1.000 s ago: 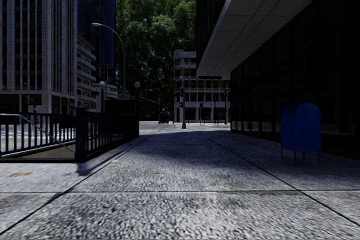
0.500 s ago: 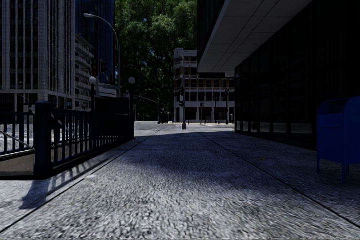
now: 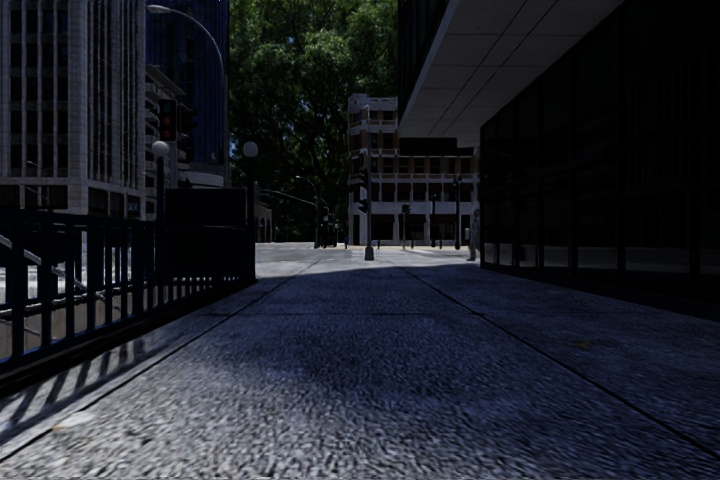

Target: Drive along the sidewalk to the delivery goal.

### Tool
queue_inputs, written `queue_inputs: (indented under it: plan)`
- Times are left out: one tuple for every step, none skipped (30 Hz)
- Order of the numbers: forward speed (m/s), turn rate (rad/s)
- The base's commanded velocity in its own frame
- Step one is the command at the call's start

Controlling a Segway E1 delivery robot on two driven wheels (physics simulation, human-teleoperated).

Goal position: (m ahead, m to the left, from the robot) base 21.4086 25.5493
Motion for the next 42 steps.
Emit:
queue_inputs:
  plan:
    - [2.0, 0.0]
    - [2.0, 0.0]
    - [2.0, 0.0]
    - [2.0, 0.0]
    - [2.0, 0.0]
    - [2.0, 0.0]
    - [2.0, 0.0]
    - [2.0, 0.0]
    - [2.0, 0.0]
    - [2.0, 0.0]
    - [2.0, 0.0]
    - [2.0, 0.0]
    - [2.0, 0.0]
    - [2.0, 0.0]
    - [2.0, 0.0]
    - [2.0, 0.0]
    - [2.0, 0.0]
    - [2.0, 0.0]
    - [2.0, 0.0]
    - [2.0, 0.0]
    - [2.0, 0.0]
    - [2.0, 0.0]
    - [2.0, 0.0]
    - [2.0, 0.0]
    - [2.0, 0.0]
    - [2.0, 0.0]
    - [2.0, 0.0]
    - [2.0, 0.0]
    - [2.0, 0.0]
    - [2.0, 0.0]
    - [2.0, 0.0]
    - [2.0, 0.0]
    - [2.0, 0.0]
    - [2.0, 0.0]
    - [2.0, 0.0]
    - [2.0, 0.0]
    - [2.0, 0.0]
    - [2.0, 0.0]
    - [2.0, 0.0]
    - [2.0, 0.0]
    - [2.0, 0.0]
    - [2.0, 0.0]
